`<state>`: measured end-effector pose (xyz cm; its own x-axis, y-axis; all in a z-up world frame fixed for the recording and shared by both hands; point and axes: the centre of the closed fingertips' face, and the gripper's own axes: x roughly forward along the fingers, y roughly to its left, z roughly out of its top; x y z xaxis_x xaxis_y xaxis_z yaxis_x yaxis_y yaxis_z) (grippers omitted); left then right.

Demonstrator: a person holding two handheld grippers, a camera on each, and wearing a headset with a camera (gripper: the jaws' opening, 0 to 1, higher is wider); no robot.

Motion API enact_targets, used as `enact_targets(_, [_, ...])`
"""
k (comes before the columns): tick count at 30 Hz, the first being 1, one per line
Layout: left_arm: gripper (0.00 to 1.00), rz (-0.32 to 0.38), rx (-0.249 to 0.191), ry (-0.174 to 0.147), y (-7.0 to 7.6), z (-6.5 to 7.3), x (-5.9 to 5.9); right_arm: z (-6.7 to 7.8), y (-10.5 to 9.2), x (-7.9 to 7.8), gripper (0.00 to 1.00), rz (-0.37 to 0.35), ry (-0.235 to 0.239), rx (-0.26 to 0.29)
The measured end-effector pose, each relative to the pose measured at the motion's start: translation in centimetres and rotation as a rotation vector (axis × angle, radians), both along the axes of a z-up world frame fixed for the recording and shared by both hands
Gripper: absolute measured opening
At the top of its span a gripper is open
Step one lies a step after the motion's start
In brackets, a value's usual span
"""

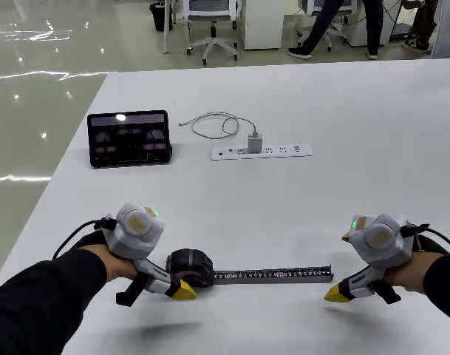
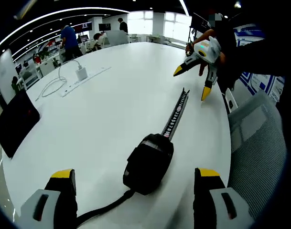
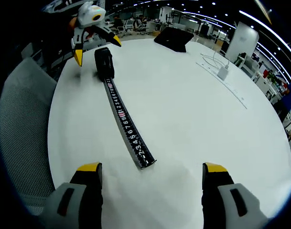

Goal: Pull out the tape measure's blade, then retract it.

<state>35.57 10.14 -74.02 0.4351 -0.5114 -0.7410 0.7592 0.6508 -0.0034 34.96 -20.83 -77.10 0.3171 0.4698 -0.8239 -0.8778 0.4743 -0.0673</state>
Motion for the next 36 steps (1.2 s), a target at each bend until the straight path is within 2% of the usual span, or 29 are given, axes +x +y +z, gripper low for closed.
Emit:
enact_targets(4, [1.00,0.065,-0.040,-0.011,1.4,0.1,-0.8,0.5,-0.6,-0.4,0.82,-0.052,-0.002,0.044])
enact_targets(5, [1.00,0.101,-0.061,0.042,1.7,-0.1,-1.7,0.6,-0.8,-0.7,0.83,-0.079,-0.003,0.058])
enact_targets(6, [1.00,0.124,-0.069,0.066,1.9,-0.3,-2.2,0.8,-0.7,-0.7,0.84,-0.096,-0.012,0.077])
enact_targets(9, [1.00,0.153,-0.097,0.012,2.7,0.1,-2.5,1.0,-1.0,-1.6,0.89,-0.122,-0.025,0.105])
enact_targets(12, [1.00,0.162,-0.129,-0.007,3.3,0.5,-3.3,1.2,-1.4,-2.4,0.90,-0.145,-0.045,0.132])
enact_targets(13, [1.00,0.161,-0.134,-0.030,3.4,0.8,-3.6,1.2,-1.6,-2.8,0.91,-0.156,-0.048,0.136])
enact_targets(15, [1.00,0.197,-0.127,-0.044,4.1,1.0,-3.6,1.4,-2.1,-3.2,0.93,-0.183,-0.056,0.157])
enact_targets(16, [1.00,0.211,-0.120,-0.044,4.5,1.0,-3.8,1.4,-2.3,-3.5,0.94,-0.192,-0.055,0.160])
enact_targets(18, [1.00,0.237,-0.141,-0.058,4.8,1.5,-4.0,1.3,-2.6,-4.4,0.92,-0.194,-0.051,0.159])
enact_targets(19, [1.00,0.246,-0.154,-0.056,4.9,1.6,-4.2,1.2,-2.7,-4.7,0.93,-0.196,-0.053,0.152])
enact_targets(23, [1.00,0.250,-0.169,-0.061,5.0,2.0,-5.4,1.7,-3.3,-5.6,1.00,-0.229,-0.073,0.183])
enact_targets(24, [1.00,0.250,-0.168,-0.060,5.0,1.9,-5.6,1.9,-3.4,-5.7,1.00,-0.232,-0.083,0.186])
enact_targets(26, [1.00,0.243,-0.163,-0.058,5.0,1.7,-6.4,2.6,-4.0,-5.7,1.00,-0.234,-0.144,0.183])
enact_targets(27, [1.00,0.235,-0.158,-0.059,4.9,1.6,-6.9,2.9,-4.0,-6.0,1.00,-0.237,-0.146,0.199])
enact_targets(30, [1.00,0.213,-0.153,-0.099,5.1,1.4,-7.8,3.1,-5.1,-6.6,1.00,-0.258,-0.159,0.204])
enact_targets(32, [1.00,0.222,-0.151,-0.089,5.4,1.1,-8.5,3.6,-5.2,-7.2,1.00,-0.272,-0.159,0.237])
enact_targets(34, [1.00,0.237,-0.153,-0.103,5.6,1.1,-8.8,4.1,-5.5,-7.6,1.00,-0.284,-0.167,0.241])
enact_targets(35, [1.00,0.235,-0.159,-0.113,5.7,1.3,-9.1,4.6,-5.7,-7.8,1.00,-0.296,-0.182,0.260])
enact_targets(36, [1.00,0.234,-0.158,-0.110,5.8,1.3,-9.4,4.7,-5.8,-8.2,1.00,-0.296,-0.183,0.266])
